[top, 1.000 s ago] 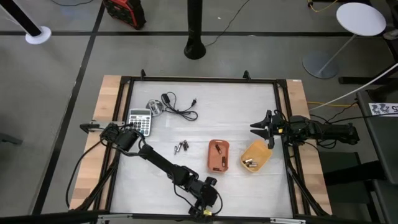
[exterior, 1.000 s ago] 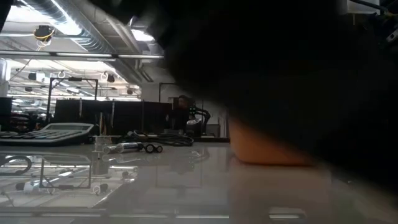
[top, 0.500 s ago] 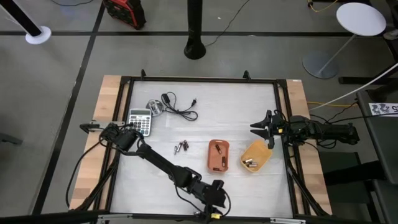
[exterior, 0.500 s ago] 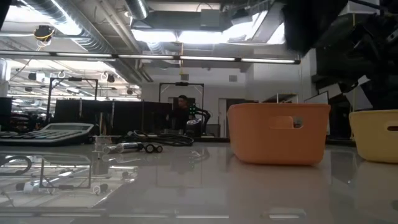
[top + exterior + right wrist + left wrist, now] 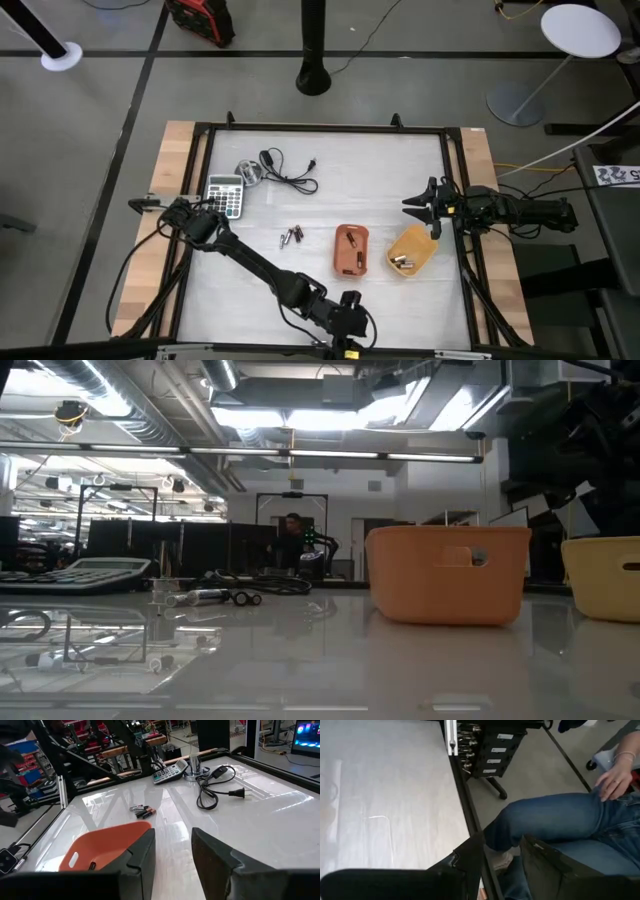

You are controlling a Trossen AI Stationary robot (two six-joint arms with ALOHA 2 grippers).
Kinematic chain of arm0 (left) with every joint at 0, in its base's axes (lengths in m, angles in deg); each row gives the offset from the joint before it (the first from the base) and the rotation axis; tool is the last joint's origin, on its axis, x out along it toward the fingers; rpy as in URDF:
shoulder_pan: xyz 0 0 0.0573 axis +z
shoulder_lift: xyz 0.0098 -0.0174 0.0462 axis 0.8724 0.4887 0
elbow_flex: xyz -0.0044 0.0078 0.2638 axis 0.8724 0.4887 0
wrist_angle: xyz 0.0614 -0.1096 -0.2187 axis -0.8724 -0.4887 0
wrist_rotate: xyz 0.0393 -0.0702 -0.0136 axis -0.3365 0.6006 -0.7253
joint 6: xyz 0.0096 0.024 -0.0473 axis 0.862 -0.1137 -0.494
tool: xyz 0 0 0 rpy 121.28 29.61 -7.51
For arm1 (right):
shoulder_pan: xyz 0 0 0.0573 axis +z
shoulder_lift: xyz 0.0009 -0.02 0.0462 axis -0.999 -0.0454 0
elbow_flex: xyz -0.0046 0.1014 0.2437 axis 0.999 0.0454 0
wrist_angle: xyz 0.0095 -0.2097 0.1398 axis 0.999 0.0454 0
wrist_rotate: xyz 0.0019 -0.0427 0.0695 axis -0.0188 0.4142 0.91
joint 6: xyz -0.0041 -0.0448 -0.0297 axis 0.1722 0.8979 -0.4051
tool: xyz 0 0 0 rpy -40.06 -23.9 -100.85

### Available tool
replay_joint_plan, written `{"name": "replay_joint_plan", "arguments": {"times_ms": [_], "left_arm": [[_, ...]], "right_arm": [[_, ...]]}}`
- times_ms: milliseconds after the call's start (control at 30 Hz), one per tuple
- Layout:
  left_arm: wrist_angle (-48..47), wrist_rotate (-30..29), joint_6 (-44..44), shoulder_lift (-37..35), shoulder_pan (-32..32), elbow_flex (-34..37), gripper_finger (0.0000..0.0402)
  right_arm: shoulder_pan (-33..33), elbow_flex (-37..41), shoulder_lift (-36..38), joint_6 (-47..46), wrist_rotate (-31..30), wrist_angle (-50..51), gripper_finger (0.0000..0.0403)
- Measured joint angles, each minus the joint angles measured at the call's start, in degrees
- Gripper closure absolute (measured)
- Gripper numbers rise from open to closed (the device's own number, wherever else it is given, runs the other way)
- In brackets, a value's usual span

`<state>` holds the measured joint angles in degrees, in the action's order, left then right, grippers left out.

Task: Sort batteries
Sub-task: Put the black battery into the orange bin

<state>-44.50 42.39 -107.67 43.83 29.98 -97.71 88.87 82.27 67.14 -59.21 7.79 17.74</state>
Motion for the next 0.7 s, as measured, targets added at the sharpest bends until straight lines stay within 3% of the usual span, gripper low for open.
{"name": "replay_joint_plan", "arguments": {"times_ms": [233,533,700], "left_arm": [[-1.18,-0.40,1.00,0.00,0.41,-2.12,0.0284],[-11.50,-0.38,-1.68,2.01,-0.82,-2.07,0.0284],[-10.36,-0.21,0.12,0.66,-1.01,-2.12,0.0284]], "right_arm": [[0.00,0.00,0.00,0.01,0.00,0.00,0.0281],[0.00,0.01,0.02,-0.01,0.02,0.00,0.0281],[0.00,-0.01,0.02,0.00,0.00,0.02,0.0281]]}}
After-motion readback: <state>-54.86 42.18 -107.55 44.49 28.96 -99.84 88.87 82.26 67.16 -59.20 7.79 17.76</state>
